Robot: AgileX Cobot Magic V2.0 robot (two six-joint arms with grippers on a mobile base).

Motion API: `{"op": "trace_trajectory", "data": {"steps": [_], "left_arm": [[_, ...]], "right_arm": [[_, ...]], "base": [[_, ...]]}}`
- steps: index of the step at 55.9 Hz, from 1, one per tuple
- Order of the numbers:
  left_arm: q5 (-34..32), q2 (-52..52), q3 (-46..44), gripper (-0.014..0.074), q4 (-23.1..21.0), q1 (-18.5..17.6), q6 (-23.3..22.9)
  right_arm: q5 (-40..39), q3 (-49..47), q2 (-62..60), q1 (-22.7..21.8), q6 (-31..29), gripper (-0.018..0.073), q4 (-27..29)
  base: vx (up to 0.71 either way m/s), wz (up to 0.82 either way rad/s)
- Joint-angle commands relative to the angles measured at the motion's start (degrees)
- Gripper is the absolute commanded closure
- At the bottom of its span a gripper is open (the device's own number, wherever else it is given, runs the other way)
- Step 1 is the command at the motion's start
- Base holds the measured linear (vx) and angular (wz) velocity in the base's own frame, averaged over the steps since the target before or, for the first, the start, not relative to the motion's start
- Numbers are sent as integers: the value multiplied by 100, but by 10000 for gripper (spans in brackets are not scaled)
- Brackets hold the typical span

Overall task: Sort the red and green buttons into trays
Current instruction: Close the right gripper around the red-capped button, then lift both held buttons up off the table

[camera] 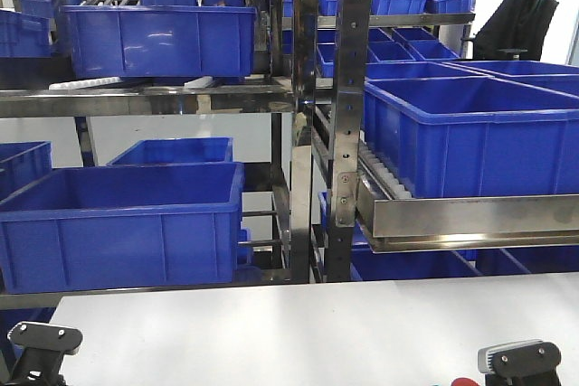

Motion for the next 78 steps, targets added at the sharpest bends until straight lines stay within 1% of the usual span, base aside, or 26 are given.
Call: {"op": "trace_trajectory", "data": {"steps": [1,9,13,16,22,25,31,34,37,52,64,67,69,72,75,78], "left_arm": [[-388,-217,-145,576,-15,-25,-22],[-427,-217,-145,576,-15,-25,-22],[-427,-217,-145,576,-15,-25,-22],[-427,-217,-145,576,-15,-25,-22],[-413,-217,-145,576,-15,-25,-22],[-395,-217,-145,576,-15,-25,-22],[-376,-217,-145,576,-15,-25,-22],[-364,-217,-145,576,-15,-25,-22],[-350,-217,-145,576,-15,-25,-22],[-71,-404,-145,576,-15,-25,4],[197,-1228,-145,598,-26,-25,-11],[280,-1515,-145,596,-26,-25,-30],[351,-1689,-145,596,-26,-25,-30],[448,-2009,-145,596,-26,-25,-30],[535,-2344,-145,596,-26,-25,-30],[557,-2647,-145,596,-26,-25,-30]], "right_arm": [[-264,-225,-33,7,13,-35,51],[-130,-274,70,7,68,-20,37],[-138,-274,78,7,68,8,37],[-182,-274,78,7,68,46,37],[-325,-274,78,7,68,157,37],[-389,-274,78,7,68,252,37],[-365,-274,78,7,98,410,37],[-279,-268,78,7,141,512,25],[-197,-268,78,7,160,578,15],[-74,-268,-220,11,197,574,-46],[420,-268,-1245,11,245,571,-369],[543,-268,-1599,13,509,571,-510],[592,-268,-1812,36,833,571,-638],[708,-268,-2201,139,1123,570,-870],[783,-274,-2587,295,1297,570,-1111],[863,-289,-2894,485,1403,569,-1194]], "base": [[0,0],[0,0],[0,0],[0,0],[0,0],[0,0],[0,0],[0,0],[0,0],[0,0],[0,0],[0,0],[0,0],[0,0],[0,0],[0,0]]}}
